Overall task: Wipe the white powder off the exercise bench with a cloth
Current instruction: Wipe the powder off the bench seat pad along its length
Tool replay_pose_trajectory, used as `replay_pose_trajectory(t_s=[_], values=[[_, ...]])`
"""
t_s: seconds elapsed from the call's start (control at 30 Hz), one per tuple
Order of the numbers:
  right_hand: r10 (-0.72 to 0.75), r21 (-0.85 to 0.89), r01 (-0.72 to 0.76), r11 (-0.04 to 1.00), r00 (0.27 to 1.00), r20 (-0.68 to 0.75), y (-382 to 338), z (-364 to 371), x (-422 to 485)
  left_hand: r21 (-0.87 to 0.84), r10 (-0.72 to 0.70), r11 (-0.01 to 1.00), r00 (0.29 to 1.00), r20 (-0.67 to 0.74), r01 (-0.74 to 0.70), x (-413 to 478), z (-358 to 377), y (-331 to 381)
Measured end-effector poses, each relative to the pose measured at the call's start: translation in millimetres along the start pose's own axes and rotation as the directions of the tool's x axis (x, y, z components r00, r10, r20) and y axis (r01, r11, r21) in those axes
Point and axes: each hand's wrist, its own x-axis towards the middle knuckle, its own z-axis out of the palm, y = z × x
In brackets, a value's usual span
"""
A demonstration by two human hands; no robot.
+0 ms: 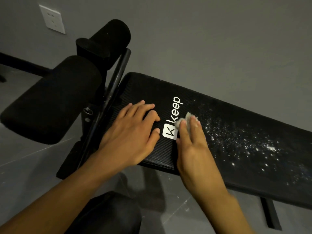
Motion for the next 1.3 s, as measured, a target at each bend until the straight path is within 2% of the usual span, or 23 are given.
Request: replay_pose_trajectory(t_s=[0.13,0.27,0.4,0.6,0.73,0.9,1.03,1.17,1.23,1.3], values=[[0.061,0.080,-0.062,0.995,0.998,0.012,4.3,-6.5,29.8,-0.001,0.005,1.000,1.000,0.003,-0.005,-0.8,0.3,0.5],[0.048,0.164,-0.033,0.986,0.995,-0.091,-1.4,-15.5,20.0,0.001,0.008,1.000,1.000,-0.003,-0.008,-1.2,1.2,0.3],[-0.013,0.139,0.027,0.990,0.995,-0.101,2.8,-16.4,12.4,0.002,0.002,1.000,1.000,-0.007,-0.002,-0.6,1.6,-0.1],[0.026,0.128,-0.018,0.992,0.998,-0.060,10.2,-12.8,42.8,-0.007,0.011,1.000,1.000,-0.028,-0.011,0.7,1.7,1.7],[-0.023,0.165,0.028,0.986,0.999,-0.034,8.9,-19.4,14.8,0.006,0.018,1.000,0.999,-0.029,-0.018,2.3,0.9,0.6],[-0.054,0.079,0.058,0.995,0.997,-0.058,22.0,-14.9,-42.6,0.008,0.022,1.000,1.000,-0.008,-0.021,7.3,-0.4,6.1],[-0.119,0.010,0.121,0.993,0.986,-0.115,28.2,1.9,-63.7,0.037,0.215,0.976,0.977,-0.002,-0.215,14.9,-1.0,10.4],[-0.139,-0.006,0.141,0.990,0.969,-0.204,29.2,9.8,-63.6,-0.030,0.449,0.893,0.891,0.060,-0.448,45.6,-1.9,22.8],[-0.151,-0.033,0.148,0.988,0.963,-0.224,30.6,11.1,-62.3,-0.096,0.521,0.853,0.843,0.131,-0.513,61.5,4.0,29.4],[-0.175,-0.076,0.163,0.984,0.960,-0.217,32.1,12.5,-60.8,-0.155,0.538,0.842,0.828,0.161,-0.517,72.0,10.8,31.8]])
